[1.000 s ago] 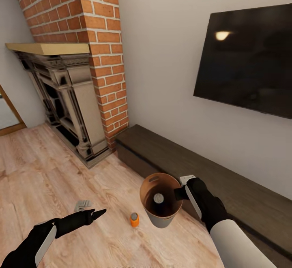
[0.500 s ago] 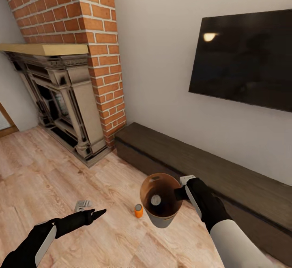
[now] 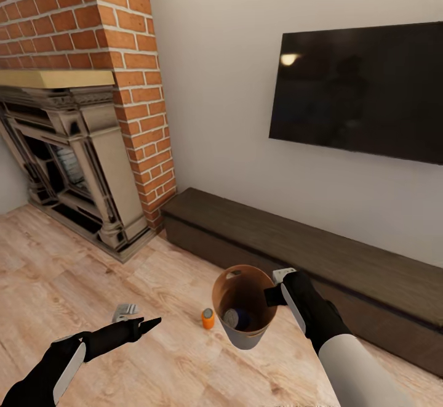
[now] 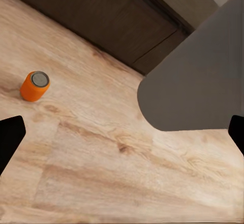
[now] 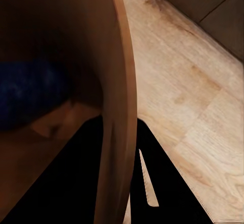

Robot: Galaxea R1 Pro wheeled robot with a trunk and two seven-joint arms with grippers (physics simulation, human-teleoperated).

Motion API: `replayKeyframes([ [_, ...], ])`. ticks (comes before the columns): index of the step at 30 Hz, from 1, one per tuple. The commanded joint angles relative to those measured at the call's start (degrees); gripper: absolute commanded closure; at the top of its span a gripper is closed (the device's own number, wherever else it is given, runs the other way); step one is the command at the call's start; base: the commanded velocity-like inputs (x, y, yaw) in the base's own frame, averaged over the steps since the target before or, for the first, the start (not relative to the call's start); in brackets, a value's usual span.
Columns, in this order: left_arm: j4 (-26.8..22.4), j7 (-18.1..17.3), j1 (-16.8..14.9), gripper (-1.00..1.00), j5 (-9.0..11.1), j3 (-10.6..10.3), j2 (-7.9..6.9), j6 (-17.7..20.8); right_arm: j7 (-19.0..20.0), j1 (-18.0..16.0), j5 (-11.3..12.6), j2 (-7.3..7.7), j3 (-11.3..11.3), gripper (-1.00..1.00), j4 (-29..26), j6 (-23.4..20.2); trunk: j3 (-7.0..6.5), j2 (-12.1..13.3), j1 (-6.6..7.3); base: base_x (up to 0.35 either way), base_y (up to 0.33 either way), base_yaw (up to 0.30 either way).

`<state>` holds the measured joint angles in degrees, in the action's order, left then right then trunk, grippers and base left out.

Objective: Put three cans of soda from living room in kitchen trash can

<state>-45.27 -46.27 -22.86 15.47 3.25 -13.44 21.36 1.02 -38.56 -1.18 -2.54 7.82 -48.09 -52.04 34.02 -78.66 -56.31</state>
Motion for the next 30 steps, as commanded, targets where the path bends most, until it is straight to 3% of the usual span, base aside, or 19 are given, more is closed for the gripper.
replayKeyframes([
  [1, 0.00, 0.01, 0.00, -1.00, -0.02, 0.00, 0.00, 0.00, 0.21, -0.02, 0.82, -0.01, -0.02, 1.00, 0.09, 0.08, -0.05, 0.00, 0.00, -0.002, 0.246, -0.246],
  [30, 0.00, -0.05, 0.00, -1.00, 0.00, 0.00, -0.01, 0.00, 0.21, -0.02, 0.82, -0.01, 0.00, 1.00, 0.28, 0.18, -1.20, 0.00, 0.00, 0.000, 0.249, -0.248],
])
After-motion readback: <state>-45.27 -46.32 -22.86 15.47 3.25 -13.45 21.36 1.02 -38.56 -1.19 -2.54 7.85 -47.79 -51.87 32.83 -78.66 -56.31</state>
